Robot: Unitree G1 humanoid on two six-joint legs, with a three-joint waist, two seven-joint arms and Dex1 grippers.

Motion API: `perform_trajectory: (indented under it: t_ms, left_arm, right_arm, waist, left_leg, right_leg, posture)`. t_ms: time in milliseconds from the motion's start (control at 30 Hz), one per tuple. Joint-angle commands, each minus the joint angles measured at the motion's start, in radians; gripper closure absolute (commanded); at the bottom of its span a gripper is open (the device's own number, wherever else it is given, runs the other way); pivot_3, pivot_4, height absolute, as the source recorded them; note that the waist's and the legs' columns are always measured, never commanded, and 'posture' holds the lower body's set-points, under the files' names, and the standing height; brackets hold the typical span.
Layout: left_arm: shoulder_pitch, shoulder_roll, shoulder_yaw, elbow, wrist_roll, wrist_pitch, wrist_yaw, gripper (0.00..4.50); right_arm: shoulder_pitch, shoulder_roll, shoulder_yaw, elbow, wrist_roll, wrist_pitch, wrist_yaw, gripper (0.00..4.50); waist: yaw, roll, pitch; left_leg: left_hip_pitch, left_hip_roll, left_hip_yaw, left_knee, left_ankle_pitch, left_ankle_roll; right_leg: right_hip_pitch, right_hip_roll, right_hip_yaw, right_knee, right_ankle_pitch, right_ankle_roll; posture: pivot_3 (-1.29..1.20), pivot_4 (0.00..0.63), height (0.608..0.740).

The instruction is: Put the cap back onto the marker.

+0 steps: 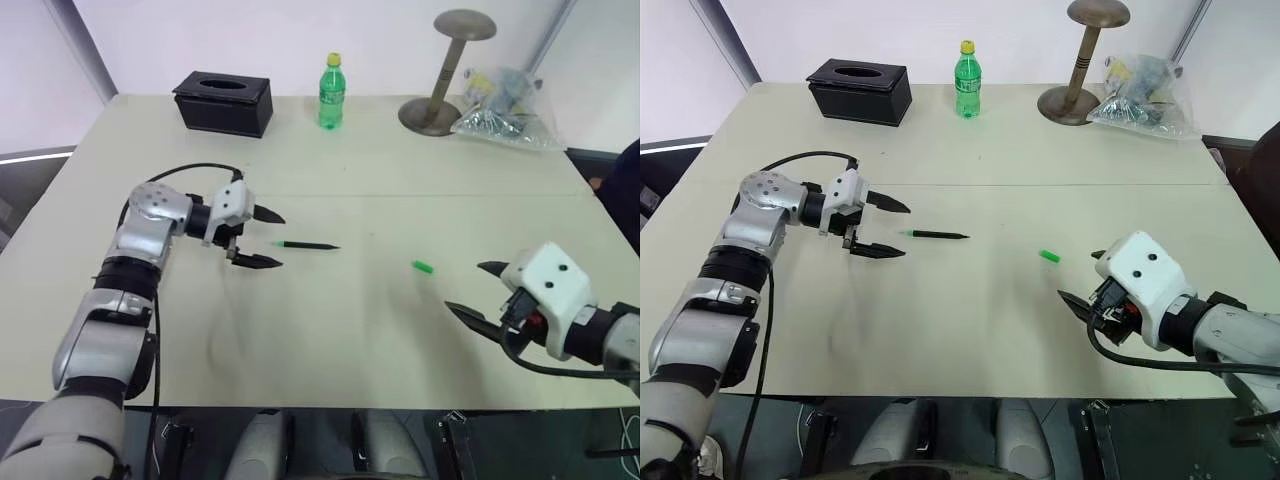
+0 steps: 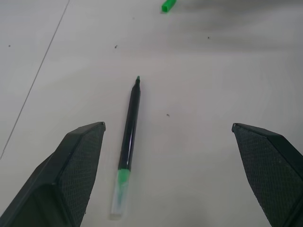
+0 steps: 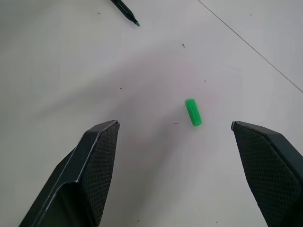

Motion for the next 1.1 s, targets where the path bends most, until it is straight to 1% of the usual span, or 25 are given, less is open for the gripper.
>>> perform_trajectory:
  t_ms: [33, 200, 333, 533, 733, 933, 1100]
  left_arm:
    - [-0.006, 0.009, 0.013, -0.003, 0.000, -0.021, -0.003, 0.00]
    - [-0.008, 0.008, 0.010, 0.006, 0.006, -0.030, -0.003, 0.00]
    - [-0.016, 0.004, 0.011, 0.047, 0.019, -0.067, 0.008, 0.00]
    - [-0.089, -0.054, 0.016, 0.220, 0.034, -0.095, 0.041, 0.00]
    - [-0.168, -0.140, -0.015, 0.393, 0.118, -0.177, 0.105, 0.00]
    - [-0.221, -0.206, -0.045, 0.507, 0.213, -0.238, 0.201, 0.00]
    - [-0.238, -0.226, -0.059, 0.563, 0.280, -0.236, 0.280, 0.00]
  right_arm:
    - [-0.007, -0.006, -0.003, -0.029, 0.009, -0.001, -0.017, 0.63]
    - [-0.009, -0.004, -0.003, -0.035, 0.020, 0.004, -0.029, 0.63]
    - [-0.009, -0.002, 0.001, -0.041, 0.024, 0.009, -0.043, 0.63]
    - [-0.012, 0.001, 0.020, -0.040, 0.018, 0.005, -0.076, 0.63]
    - [-0.018, 0.013, 0.048, -0.041, 0.007, 0.001, -0.119, 0.63]
    - [0.000, 0.019, 0.055, -0.047, 0.011, -0.010, -0.165, 0.63]
    - [0.028, 0.014, 0.055, -0.047, 0.035, -0.037, -0.213, 0.63]
  waist:
    - [0.000, 0.000, 0.000]
    - [0.000, 0.000, 0.000]
    - [0.000, 0.000, 0.000]
    - [0.003, 0.000, 0.000]
    - [0.001, -0.001, 0.000]
    - [0.000, -0.001, 0.000]
    - [0.000, -0.001, 0.000]
  left_leg:
    - [0.000, 0.000, 0.000, 0.000, 0.000, 0.000]
    - [0.000, 0.000, 0.000, 0.000, 0.000, 0.000]
    - [0.000, 0.000, 0.000, 0.000, 0.000, 0.000]
    - [0.000, 0.000, 0.000, 0.000, 0.000, 0.000]
    - [0.000, -0.001, 0.000, 0.000, 0.000, 0.000]
    - [0.000, -0.001, 0.000, 0.000, 0.000, 0.000]
    - [0.000, -0.001, 0.000, 0.000, 0.000, 0.000]
  right_leg:
    - [0.000, 0.000, 0.000, 0.000, 0.000, 0.000]
    - [0.000, 0.000, 0.000, 0.000, 0.000, 0.000]
    - [0.000, 0.000, 0.000, 0.000, 0.000, 0.000]
    - [0.000, 0.000, 0.000, 0.000, 0.000, 0.000]
    - [0.000, 0.000, 0.000, 0.000, 0.000, 0.000]
    - [0.000, 0.001, 0.000, 0.000, 0.000, 0.000]
    - [0.000, 0.000, 0.000, 0.000, 0.000, 0.000]
  posture:
    - [0.00, 0.150, 0.740]
    - [0.00, 0.150, 0.740]
    - [0.00, 0.150, 0.740]
    - [0.00, 0.150, 0.740]
    - [0.00, 0.150, 0.740]
    - [0.00, 0.150, 0.740]
    - [0.00, 0.150, 0.740]
